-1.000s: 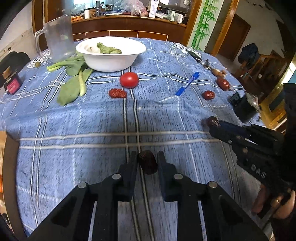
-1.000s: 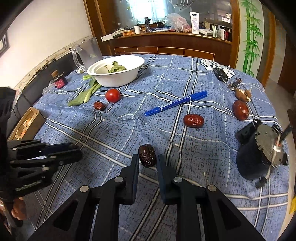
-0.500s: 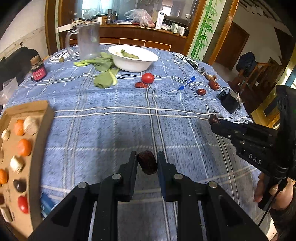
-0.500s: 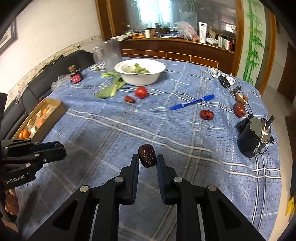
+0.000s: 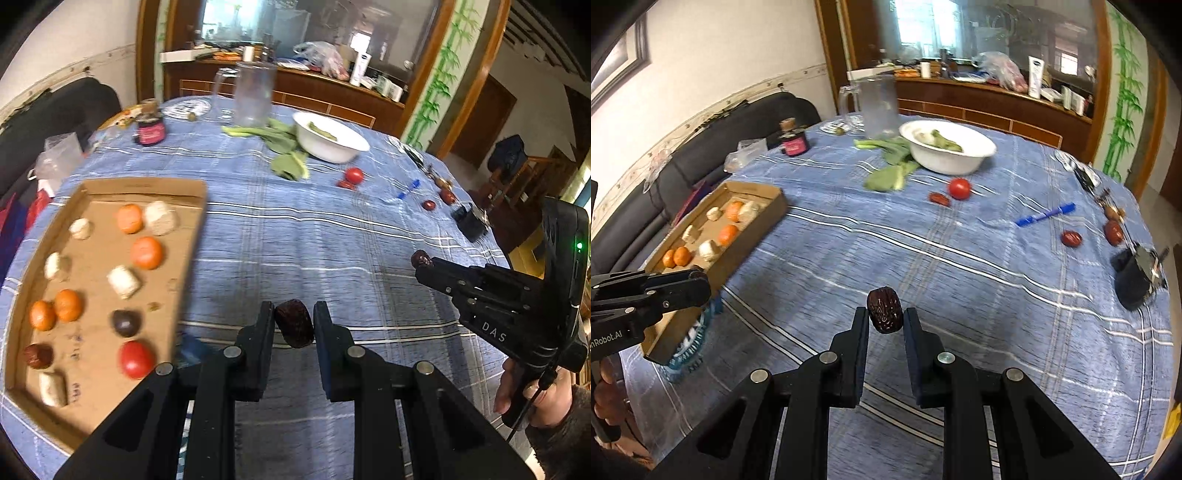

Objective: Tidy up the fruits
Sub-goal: 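Carry the dates in both tools toward the tray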

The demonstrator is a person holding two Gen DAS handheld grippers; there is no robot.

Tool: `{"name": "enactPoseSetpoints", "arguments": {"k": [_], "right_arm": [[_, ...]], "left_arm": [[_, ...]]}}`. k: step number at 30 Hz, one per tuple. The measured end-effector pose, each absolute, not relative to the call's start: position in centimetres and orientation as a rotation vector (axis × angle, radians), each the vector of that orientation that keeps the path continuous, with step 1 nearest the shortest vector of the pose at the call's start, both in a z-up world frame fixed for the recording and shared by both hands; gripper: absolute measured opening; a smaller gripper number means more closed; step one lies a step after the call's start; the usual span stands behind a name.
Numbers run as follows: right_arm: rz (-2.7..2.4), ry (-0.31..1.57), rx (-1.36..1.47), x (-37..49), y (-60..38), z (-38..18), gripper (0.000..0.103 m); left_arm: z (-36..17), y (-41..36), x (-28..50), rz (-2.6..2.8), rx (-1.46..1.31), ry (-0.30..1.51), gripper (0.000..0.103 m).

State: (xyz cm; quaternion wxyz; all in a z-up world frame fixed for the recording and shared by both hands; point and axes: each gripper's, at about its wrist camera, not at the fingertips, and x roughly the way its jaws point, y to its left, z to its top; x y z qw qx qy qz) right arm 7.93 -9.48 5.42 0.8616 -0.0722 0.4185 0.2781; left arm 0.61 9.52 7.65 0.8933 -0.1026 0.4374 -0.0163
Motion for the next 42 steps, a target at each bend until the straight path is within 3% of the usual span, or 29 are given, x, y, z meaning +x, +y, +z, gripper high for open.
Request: {"name": "enactPoseSetpoints", "arguments": {"k": [22, 32, 42], "right_arm": [[0.831, 0.809, -0.278, 6.5, 6.0, 7.5, 0.021], [0.823, 0.797, -0.308, 7.5, 8.3, 6.9, 0.021], [0.736, 0.921, -0.341, 14.5, 9.0, 1.9, 0.021]], "left_arm": [[6.6, 23.0, -5.9, 0.232, -0.328, 0.895, 0.021], [5.3, 24.7, -6.8, 0.254, -0.349, 0.915, 0.021], [6.3, 23.5, -7.1, 0.211, -0.356, 0.914, 0.021]]}}
